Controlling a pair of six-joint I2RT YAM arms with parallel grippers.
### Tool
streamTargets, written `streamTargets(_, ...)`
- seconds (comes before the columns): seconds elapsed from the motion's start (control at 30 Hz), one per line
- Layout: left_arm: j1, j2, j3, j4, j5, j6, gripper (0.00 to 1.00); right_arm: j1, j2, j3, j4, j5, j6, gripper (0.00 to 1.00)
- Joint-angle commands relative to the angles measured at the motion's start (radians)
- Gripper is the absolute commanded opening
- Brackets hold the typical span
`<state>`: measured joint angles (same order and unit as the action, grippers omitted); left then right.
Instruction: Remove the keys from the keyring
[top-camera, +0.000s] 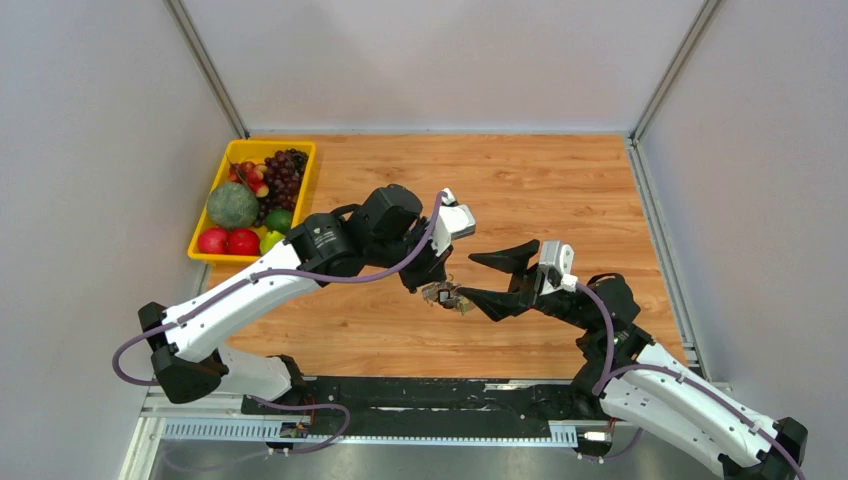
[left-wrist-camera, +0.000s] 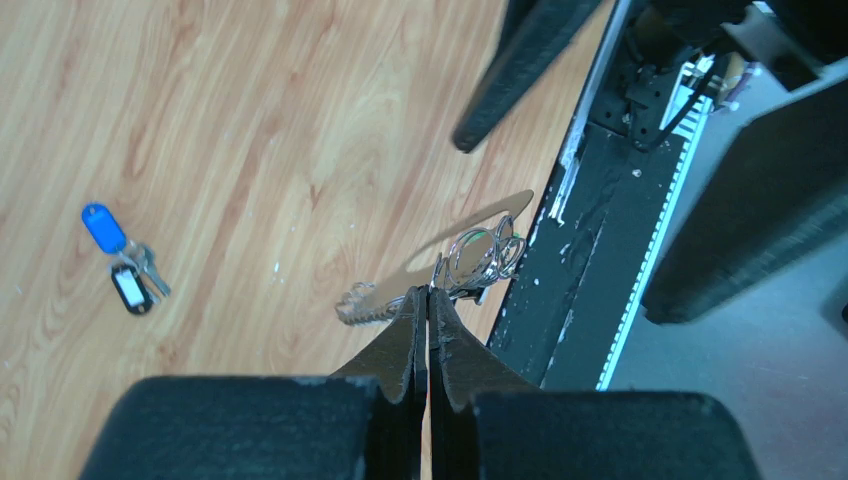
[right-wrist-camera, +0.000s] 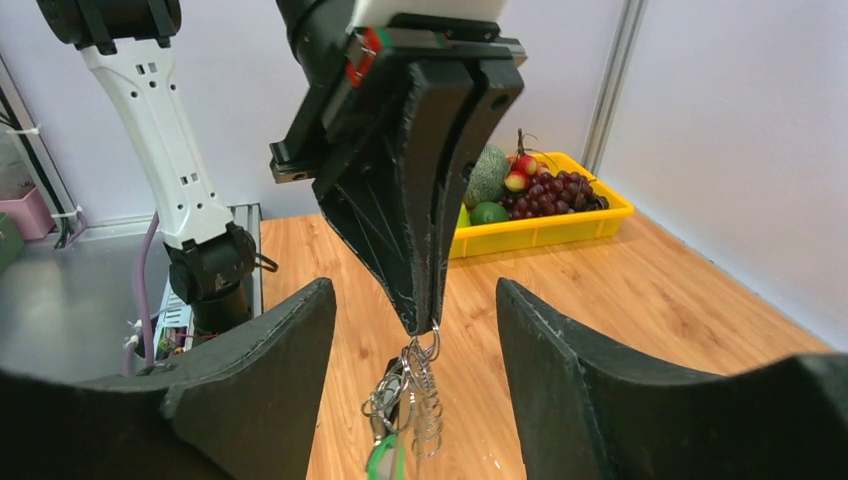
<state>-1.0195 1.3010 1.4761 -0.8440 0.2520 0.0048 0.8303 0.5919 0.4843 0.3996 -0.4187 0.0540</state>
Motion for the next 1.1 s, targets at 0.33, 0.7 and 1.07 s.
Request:
streamTargets(0.33, 0.002, 0.082, 0.151, -0.155, -0.052, -0.154, 0.0, 0.003, 0.055, 0.008, -0.137, -0.019, -0.03, 0.54)
streamTargets(0.7, 0.022, 0.075, 0.167, -0.169, -0.035, -0.168, 0.0, 0.004, 0.107, 0.012, -0.143, -0.056, -0.026, 0.34)
streamTargets(1.07, 0.044, 0.056, 0.153, -0.148, -0.009, -0.17, 0.0, 0.003, 0.182, 0.044, -0.162, -0.097, -0.032, 0.13)
